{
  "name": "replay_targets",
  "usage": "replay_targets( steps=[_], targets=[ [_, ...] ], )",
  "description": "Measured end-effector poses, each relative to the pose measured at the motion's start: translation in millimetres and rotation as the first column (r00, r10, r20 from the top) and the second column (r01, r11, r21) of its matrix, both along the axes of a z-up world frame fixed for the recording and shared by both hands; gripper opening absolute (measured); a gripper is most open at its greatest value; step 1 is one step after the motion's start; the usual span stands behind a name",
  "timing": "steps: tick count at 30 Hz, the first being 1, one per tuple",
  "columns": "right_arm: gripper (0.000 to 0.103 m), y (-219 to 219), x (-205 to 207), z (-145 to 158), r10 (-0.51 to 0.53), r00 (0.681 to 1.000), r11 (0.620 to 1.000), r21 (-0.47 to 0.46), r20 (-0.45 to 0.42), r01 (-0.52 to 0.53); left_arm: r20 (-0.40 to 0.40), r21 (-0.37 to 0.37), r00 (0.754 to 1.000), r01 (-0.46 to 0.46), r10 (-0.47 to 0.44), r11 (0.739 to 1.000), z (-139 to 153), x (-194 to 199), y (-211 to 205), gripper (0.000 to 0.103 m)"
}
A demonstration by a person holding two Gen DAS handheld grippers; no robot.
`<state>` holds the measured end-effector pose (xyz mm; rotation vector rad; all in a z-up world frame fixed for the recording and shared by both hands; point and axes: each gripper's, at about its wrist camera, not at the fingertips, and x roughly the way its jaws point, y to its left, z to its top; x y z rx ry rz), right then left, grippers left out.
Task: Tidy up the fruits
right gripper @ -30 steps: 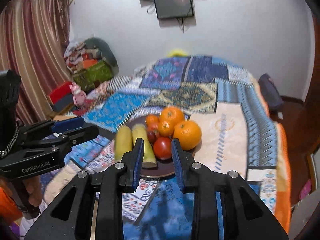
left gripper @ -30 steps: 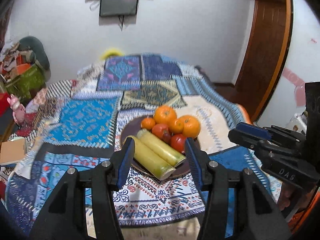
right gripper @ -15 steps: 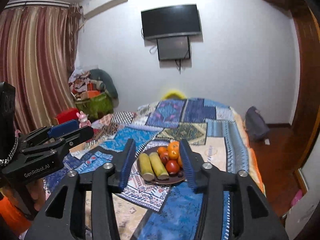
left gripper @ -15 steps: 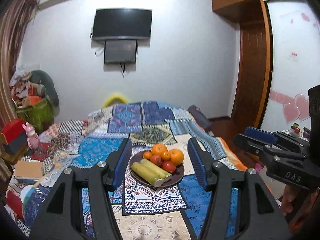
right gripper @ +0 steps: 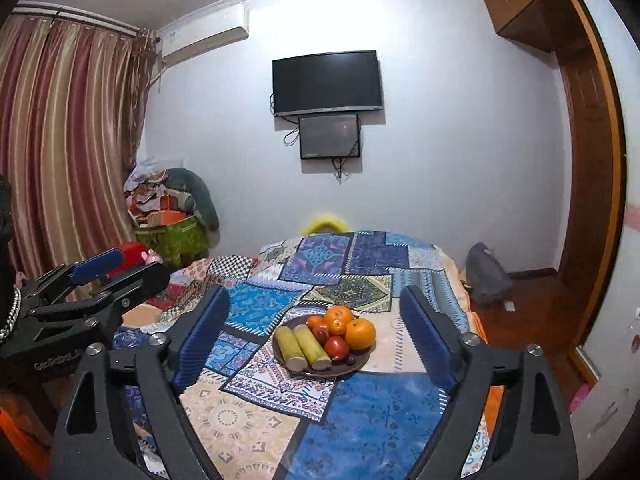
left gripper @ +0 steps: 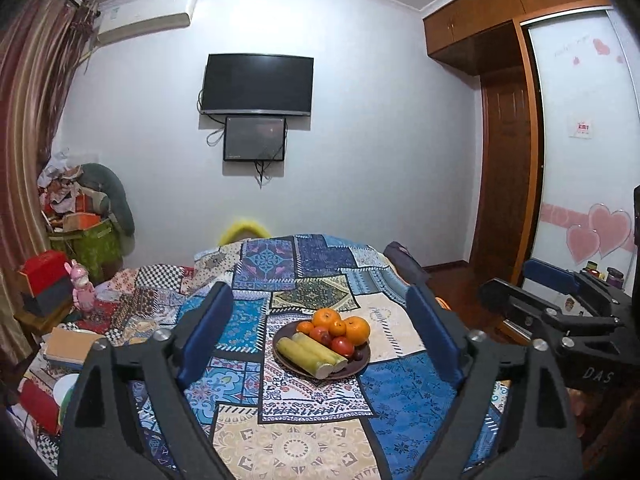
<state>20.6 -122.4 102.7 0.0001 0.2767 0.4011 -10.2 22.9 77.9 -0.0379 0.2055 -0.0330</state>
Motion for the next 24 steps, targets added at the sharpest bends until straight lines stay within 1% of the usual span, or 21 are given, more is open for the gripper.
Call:
replay_targets(
  steps=[1, 4, 6, 10, 19, 24],
  targets=[
    [0.097, -1, -4, 0, -0.002, 1.0, 1.0, 0.006, 0.004, 0.002, 0.004, 0.003, 1.0, -0.002, 0.002, 1.0, 0, -2, 0, 0.095],
    [0.102, -1, -8, 0, -0.009, 1.0, 1.0, 0.016, 0.016, 0.009, 0.007, -0.005, 1.0, -0.004, 0.004, 1.0, -2, -5, 1, 0.1],
    [0.103, -1, -9, 0, -0.015, 1.0, 1.0, 0.01, 0.025, 0.015, 0.012, -0.009, 1.0, -0.013, 0.013, 1.0, -3, -8, 1, 0.103],
    [0.103, 1, -14, -1, -0.029, 0.999, 1.0, -0.007, 0.043, 0.029, 0.008, -0.006, 1.0, -0.014, 0.014, 1.0, -5, -9, 1, 0.103],
    [0.103, -3, -20, -1, -0.04, 0.998, 0.999, 0.003, 0.055, 0.04, 0.0, -0.027, 1.0, -0.02, 0.02, 0.999, -9, -8, 5, 0.103],
    [0.103, -6, -22, 0, -0.06, 0.996, 0.998, 0.009, 0.063, 0.059, 0.0, -0.021, 1.0, -0.02, 0.02, 1.0, -8, -9, 5, 0.103]
  ],
)
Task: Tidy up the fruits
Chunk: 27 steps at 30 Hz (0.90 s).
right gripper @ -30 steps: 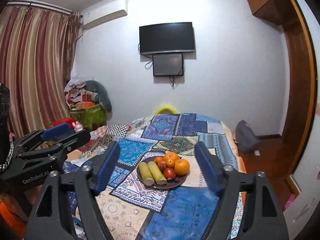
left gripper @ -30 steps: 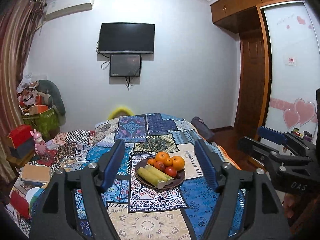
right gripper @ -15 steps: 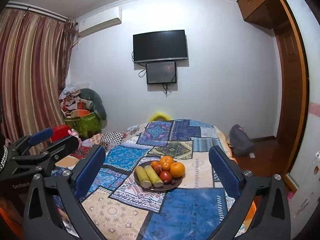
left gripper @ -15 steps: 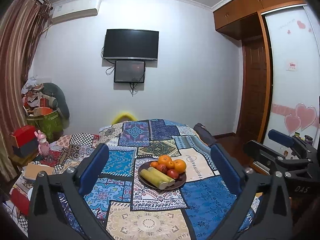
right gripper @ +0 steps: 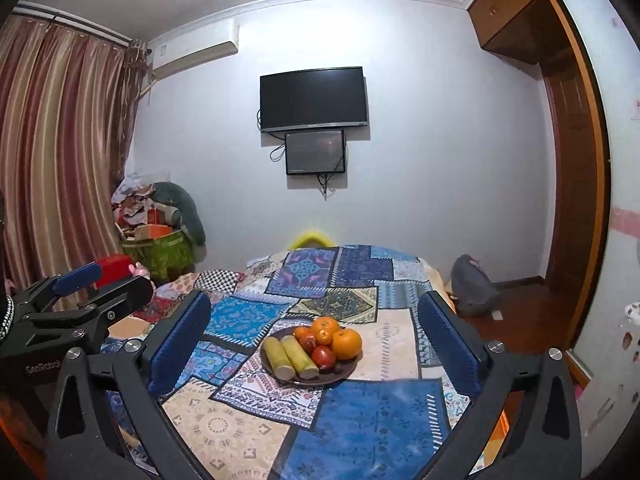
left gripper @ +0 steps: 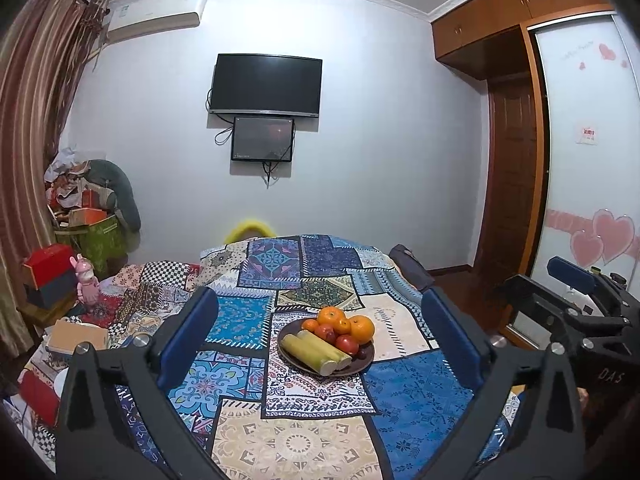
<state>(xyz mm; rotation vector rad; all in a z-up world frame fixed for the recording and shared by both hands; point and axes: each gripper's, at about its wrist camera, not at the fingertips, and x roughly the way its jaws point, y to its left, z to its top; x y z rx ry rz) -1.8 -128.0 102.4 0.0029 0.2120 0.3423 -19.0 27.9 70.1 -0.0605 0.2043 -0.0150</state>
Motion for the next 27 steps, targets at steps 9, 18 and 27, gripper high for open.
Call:
replay_targets(
  steps=[9, 18, 27],
  targets=[
    [0.103, 0.0, -2.3, 2.4, -0.006, 1.0, 1.0, 0.002, 0.003, 0.006, 0.005, 0.009, 1.0, -0.003, 0.003, 1.0, -0.7, -0.8, -2.7, 0.103],
    [0.103, 0.0, -3.8, 5.4, -0.006, 1.0, 1.0, 0.005, 0.007, 0.006, 0.008, 0.016, 1.0, 0.001, -0.001, 1.0, 1.8, -1.7, -4.1, 0.103],
    [0.103, 0.2, -5.8, 8.1, -0.008, 1.0, 1.0, 0.008, 0.016, 0.008, 0.002, 0.02, 1.0, 0.021, -0.021, 1.0, 3.9, -2.0, -6.7, 0.103]
  ],
)
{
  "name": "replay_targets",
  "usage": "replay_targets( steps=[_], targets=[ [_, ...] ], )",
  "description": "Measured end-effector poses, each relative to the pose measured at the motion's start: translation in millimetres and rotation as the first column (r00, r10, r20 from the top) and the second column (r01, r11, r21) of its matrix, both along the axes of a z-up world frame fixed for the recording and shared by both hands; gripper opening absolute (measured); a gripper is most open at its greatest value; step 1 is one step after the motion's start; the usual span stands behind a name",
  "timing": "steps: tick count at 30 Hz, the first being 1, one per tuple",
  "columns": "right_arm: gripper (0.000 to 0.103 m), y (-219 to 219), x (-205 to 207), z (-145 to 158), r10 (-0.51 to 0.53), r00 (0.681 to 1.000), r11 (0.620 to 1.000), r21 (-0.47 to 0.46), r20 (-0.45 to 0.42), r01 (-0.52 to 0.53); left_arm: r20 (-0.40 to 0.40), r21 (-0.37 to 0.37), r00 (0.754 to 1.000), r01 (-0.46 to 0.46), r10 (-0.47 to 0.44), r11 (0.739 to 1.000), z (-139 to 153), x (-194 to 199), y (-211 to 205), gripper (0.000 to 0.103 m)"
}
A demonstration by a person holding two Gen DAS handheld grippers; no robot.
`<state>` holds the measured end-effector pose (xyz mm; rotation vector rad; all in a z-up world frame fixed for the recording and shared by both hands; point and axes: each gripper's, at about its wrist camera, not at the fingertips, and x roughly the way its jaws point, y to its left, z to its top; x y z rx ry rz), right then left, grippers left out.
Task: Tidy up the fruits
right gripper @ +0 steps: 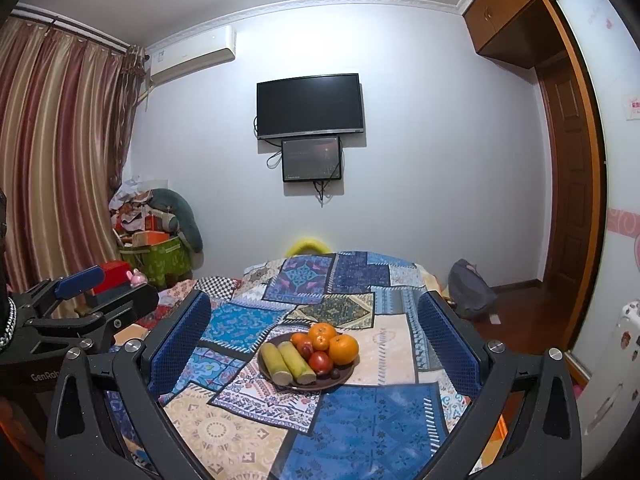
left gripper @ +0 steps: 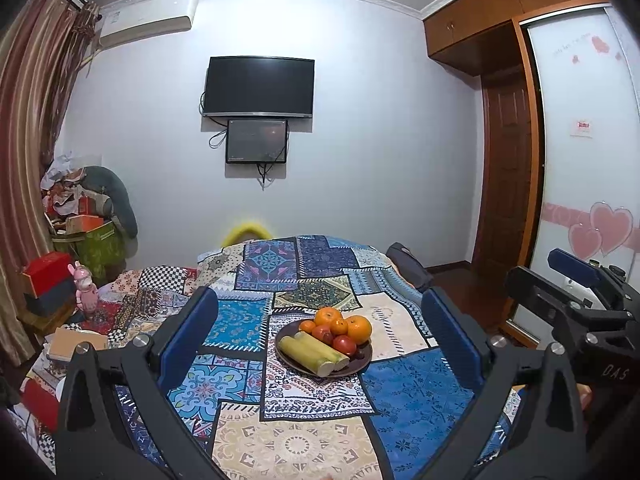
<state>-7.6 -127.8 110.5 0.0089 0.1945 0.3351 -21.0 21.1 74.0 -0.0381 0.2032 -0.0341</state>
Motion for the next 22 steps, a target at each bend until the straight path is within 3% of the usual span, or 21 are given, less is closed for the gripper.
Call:
replay_targets(
  steps=[22],
  targets=[
    [0.103, -0.7, 0.4, -0.1, -0.006, 1.0, 1.0, 0.002, 0.002, 0.006, -0.011, -0.011, 1.0, 0.023, -0.023, 1.0, -0.3, 3.8, -2.3, 0.103]
  ],
)
